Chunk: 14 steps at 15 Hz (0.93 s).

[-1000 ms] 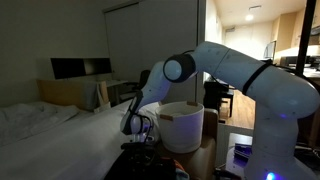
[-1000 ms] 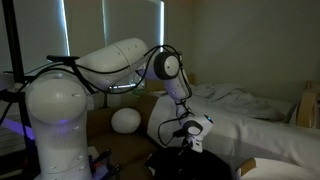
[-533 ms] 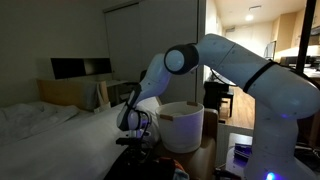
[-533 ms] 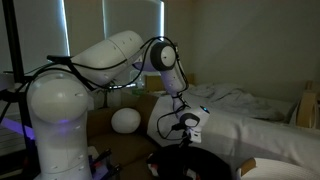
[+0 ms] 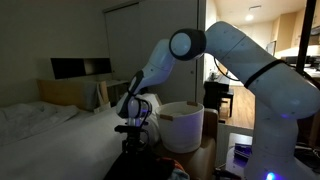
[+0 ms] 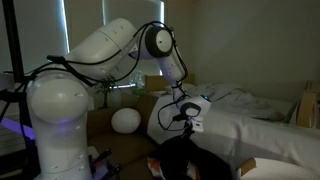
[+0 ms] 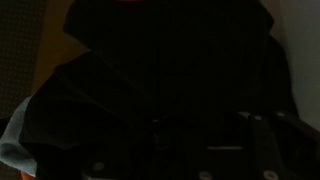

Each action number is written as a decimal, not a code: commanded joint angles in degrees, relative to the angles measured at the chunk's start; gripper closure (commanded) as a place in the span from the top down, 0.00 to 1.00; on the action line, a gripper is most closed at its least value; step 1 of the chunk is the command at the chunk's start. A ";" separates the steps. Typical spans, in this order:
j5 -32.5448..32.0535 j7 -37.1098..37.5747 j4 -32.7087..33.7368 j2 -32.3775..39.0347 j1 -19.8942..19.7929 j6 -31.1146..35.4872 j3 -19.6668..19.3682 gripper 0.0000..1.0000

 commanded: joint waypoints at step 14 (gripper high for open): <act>-7.06 -3.22 -15.77 -25.44 -2.24 -7.52 -4.03 0.11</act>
